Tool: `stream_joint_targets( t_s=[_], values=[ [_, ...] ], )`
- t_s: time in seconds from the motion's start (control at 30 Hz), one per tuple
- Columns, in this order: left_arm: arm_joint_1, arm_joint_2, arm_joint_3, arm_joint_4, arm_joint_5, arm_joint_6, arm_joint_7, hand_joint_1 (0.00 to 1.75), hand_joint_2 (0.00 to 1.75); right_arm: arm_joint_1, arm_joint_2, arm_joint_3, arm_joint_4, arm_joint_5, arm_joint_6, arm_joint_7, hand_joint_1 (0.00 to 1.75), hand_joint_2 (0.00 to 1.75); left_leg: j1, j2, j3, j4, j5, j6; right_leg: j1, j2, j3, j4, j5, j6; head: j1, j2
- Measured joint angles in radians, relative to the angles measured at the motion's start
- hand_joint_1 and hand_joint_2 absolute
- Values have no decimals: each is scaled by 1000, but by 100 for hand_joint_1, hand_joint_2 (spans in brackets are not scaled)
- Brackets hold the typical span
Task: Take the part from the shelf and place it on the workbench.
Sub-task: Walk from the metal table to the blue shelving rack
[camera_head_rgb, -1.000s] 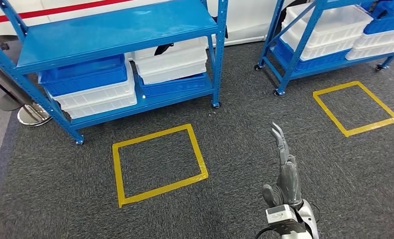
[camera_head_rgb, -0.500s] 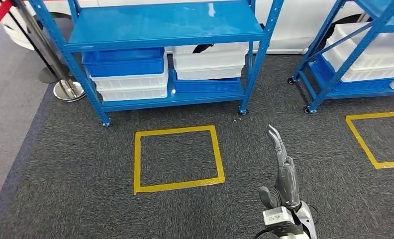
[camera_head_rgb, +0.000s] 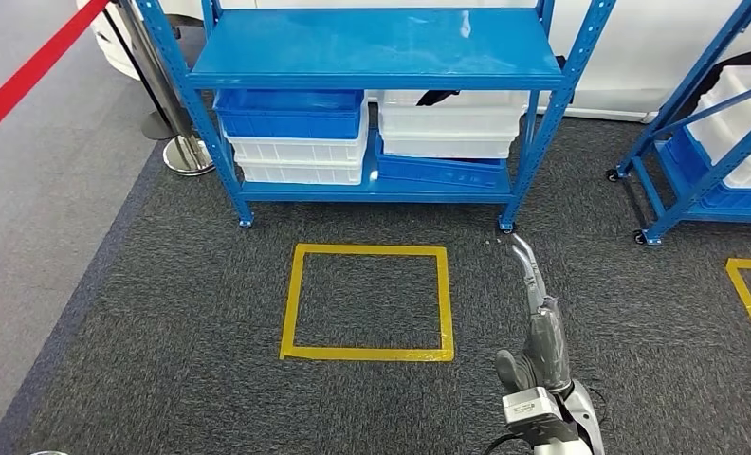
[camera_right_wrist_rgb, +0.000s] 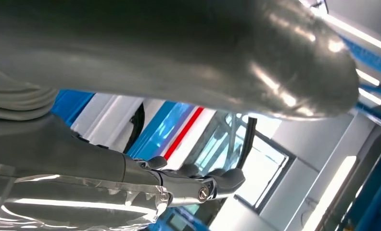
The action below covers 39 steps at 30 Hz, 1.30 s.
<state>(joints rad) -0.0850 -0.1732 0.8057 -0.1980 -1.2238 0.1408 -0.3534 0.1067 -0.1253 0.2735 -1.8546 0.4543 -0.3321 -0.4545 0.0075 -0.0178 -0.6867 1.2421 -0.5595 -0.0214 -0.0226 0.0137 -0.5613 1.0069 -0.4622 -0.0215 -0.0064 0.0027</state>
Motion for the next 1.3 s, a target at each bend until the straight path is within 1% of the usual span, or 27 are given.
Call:
stream_joint_targets(
  t_s=[0.03, 0.07, 0.1, 0.17, 0.2, 0.23, 0.33, 0.37, 0.43, 0.47, 0.5, 0.53, 0.57, 0.6, 0.63, 0.7, 0.73, 0.8, 0.87, 0.93, 1.0, 1.03, 1.07, 1.1, 1.17, 1.23, 1.3],
  values=[
    [0, 0, 0, 0, 0, 0, 0, 0, 0, 1, 0, 0, 2, 1, 0, 1, 0, 0, 3, 6, -21, 44, -12, -4, 1, -8, 0, 0, -1, 0, 0, 0],
    [0, 0, 0, 0, 0, 0, 0, 0, 0, 2, 0, 0, 3, 1, 0, 1, 0, 44, 6, 9, -25, 53, -5, -7, 1, -15, 1, 1, -2, 1, 0, 0],
    [1, 0, 0, 0, 0, 0, 0, 0, 0, 2, 0, 1, 4, 2, 0, 1, 0, 87, 8, 11, -6, 19, 21, -9, 0, -20, 2, 2, -3, 3, 0, 0],
    [2, 0, 0, 0, 1, 1, 0, 0, 0, 2, 2, 2, 5, 2, -2, 1, 0, 175, 10, 15, 68, -122, 84, -7, 0, -26, 4, 7, -8, 10, 0, 0],
    [1, 0, 0, 0, 1, 2, 0, 0, 0, 2, 3, 3, 5, 2, -4, 2, 0, 175, 8, 15, 97, -180, 104, -3, 1, -27, 4, 9, -11, 15, 0, 0],
    [1, 0, 0, 0, 0, 2, 0, 0, 0, 3, 4, 3, 5, 3, -7, 3, 0, 175, 6, 16, 114, -213, 111, 2, 2, -29, 4, 11, -12, 21, 1, 0],
    [2, 0, 0, 0, 0, 3, 0, 0, 0, 3, 12, 3, 7, -4, -18, 4, 0, 175, 1, 13, 118, -226, 114, 22, 2, -29, 4, 10, -11, 39, 1, 0],
    [3, 0, 0, 0, 0, 3, 0, 0, 0, 4, 14, 3, 7, -7, -21, 4, 0, 131, 3, 13, 119, -231, 117, 29, 0, -28, 1, 17, -18, 44, 2, 0],
    [2, 0, 0, 0, -1, 3, 0, 0, 0, 4, 18, 3, 7, -10, -25, 3, 0, 44, 6, 14, 122, -239, 123, 41, -1, -25, -31, 87, -63, 51, 5, 0],
    [2, 0, 0, 0, -2, 3, 0, 0, 0, 4, 19, 3, 8, -9, -28, 2, 0, 44, 5, 14, 121, -240, 123, 44, -1, -23, -63, 152, -96, 53, 7, 0],
    [2, -1, 0, 0, -2, 3, 0, 0, 0, 5, 20, 3, 9, -7, -31, 2, 0, 87, 4, 14, 120, -240, 123, 46, 0, -22, -98, 222, -127, 55, 7, 0],
    [2, -1, 0, 0, -2, 3, 0, 0, 0, 7, 20, 3, 10, -3, -34, 2, 0, 87, 2, 13, 120, -239, 122, 47, 0, -21, -126, 275, -142, 56, 7, 0],
    [3, 0, 0, 0, -3, 3, 0, 0, 0, 8, 20, 3, 11, 0, -37, 2, 0, 87, 1, 12, 120, -238, 122, 47, 0, -20, -139, 295, -138, 55, 7, 0],
    [3, 0, 0, 0, -3, 3, 0, 0, 0, 9, 20, 3, 12, 2, -39, 2, 0, 44, 0, 11, 121, -237, 121, 47, 0, -20, -131, 274, -114, 53, 7, 0],
    [3, -1, 0, 0, -3, 3, 0, 0, 0, 9, 20, 3, 13, 3, -41, 2, 0, 0, -1, 9, 122, -236, 120, 46, 0, -19, -103, 215, -76, 49, 8, 0],
    [2, -2, 0, 0, -3, 3, 0, 0, 0, 9, 21, 3, 13, 3, -44, 2, 0, 0, -3, 6, 125, -233, 117, 41, 3, -17, -36, 74, -16, 39, 8, 0],
    [2, -3, 0, 0, -3, 3, 0, 0, 0, 9, 23, 3, 13, 1, -48, 1, 0, 0, -5, 5, 125, -232, 116, 36, 6, -16, -17, 32, -4, 34, 8, 0],
    [1, -3, 0, 0, -3, 4, -1, 0, 0, 9, 29, 3, 13, -6, -56, 1, 0, 0, -7, 4, 124, -233, 115, 25, 12, -16, -10, 13, -2, 26, 7, 0],
    [2, -3, 0, 0, -3, 6, -1, 0, 0, 9, 37, 3, 13, -14, -65, 1, 0, 0, -6, 6, 123, -229, 109, 14, 7, -16, -9, 7, 3, 15, 7, 0],
    [3, -3, 0, 0, -3, 6, -2, 0, 0, 9, 47, 3, 13, -17, -71, 0, 0, 0, -5, 8, 97, -168, 68, 5, 1, -19, -5, -1, 7, 3, 4, 0],
    [4, -3, 0, 0, -3, 6, -2, 0, 0, 11, 53, 3, 13, -16, -74, -1, 0, 87, -2, 10, 38, -36, 1, -1, 2, -22, -5, -1, 6, -1, 0, 0],
    [6, -3, 0, 0, -3, 6, -2, 0, 0, 12, 54, 3, 13, -15, -76, -1, 0, 131, -1, 10, 10, 25, -21, -4, 3, -24, -5, -1, 6, -2, 1, 0],
    [8, -3, 0, 0, -4, 6, -2, 0, 0, 14, 55, 3, 13, -12, -78, -1, 0, 175, 0, 10, -5, 55, -24, -6, 3, -24, -5, 0, 5, -2, 0, 0],
    [10, -3, 0, 0, -4, 6, -2, 0, 0, 17, 56, 3, 13, -8, -81, -1, 0, 175, 1, 11, 0, 46, -8, -6, 4, -24, -3, 0, 4, -2, 0, 0],
    [13, -3, 0, 0, -5, 6, -2, 0, 0, 22, 58, 3, 13, -4, -86, 0, 0, 175, 2, 12, 61, -82, 62, -2, 4, -24, 1, 2, 1, 2, 0, 0],
    [13, -3, 0, 0, -5, 7, -3, 0, 0, 28, 61, 3, 13, -10, -90, 1, 0, 87, -1, 14, 121, -203, 105, 7, 7, -23, 2, 5, -2, 10, 1, 0],
    [14, -3, 0, 0, -5, 8, -4, 0, 0, 35, 63, 3, 13, -18, -92, 2, 0, 0, -5, 14, 133, -231, 107, 16, 10, -22, 0, 6, -3, 22, 2, 0]
  ],
)
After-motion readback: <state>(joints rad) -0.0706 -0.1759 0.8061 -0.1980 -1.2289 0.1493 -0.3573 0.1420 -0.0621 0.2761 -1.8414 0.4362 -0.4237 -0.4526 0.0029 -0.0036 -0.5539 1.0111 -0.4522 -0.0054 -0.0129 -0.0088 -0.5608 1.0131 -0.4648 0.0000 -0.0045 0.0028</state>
